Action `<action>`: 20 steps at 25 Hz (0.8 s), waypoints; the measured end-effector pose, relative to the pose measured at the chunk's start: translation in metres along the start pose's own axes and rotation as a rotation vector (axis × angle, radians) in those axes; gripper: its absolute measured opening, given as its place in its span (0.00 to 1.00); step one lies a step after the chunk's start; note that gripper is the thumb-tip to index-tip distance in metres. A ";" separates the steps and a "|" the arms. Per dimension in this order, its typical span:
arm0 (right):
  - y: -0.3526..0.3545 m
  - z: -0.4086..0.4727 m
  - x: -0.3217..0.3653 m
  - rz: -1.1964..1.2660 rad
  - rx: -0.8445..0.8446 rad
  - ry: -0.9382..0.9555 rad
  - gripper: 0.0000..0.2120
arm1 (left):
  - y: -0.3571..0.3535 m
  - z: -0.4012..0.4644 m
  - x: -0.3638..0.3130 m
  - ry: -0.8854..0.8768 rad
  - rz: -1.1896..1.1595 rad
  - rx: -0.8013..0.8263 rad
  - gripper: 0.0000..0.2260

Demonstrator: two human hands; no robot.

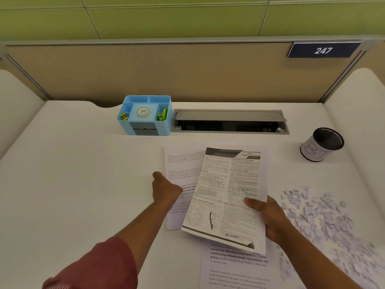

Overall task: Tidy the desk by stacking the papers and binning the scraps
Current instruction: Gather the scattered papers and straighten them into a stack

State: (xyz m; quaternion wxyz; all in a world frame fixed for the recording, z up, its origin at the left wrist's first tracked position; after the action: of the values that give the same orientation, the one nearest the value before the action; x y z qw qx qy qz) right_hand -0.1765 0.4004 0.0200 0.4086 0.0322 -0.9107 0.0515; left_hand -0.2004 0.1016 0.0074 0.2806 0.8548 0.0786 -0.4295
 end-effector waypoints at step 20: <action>-0.021 -0.035 0.001 -0.075 0.017 0.054 0.18 | 0.154 -0.023 -0.058 -0.176 -0.278 0.453 0.10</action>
State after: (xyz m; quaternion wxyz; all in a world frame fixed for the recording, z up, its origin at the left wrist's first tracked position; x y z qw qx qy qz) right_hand -0.1488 0.3838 0.0450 0.4343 0.0685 -0.8971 0.0447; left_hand -0.1627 -0.0072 0.1273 0.0265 0.8361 0.0724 -0.5431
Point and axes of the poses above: each hand's wrist, its own z-axis towards the middle knuckle, its own y-axis out of the back of the hand, x = y × z, the point moved 1 cm from there along z, towards the middle knuckle, and after that the axes turned 15 degrees about -z, right-handed, at the moved point
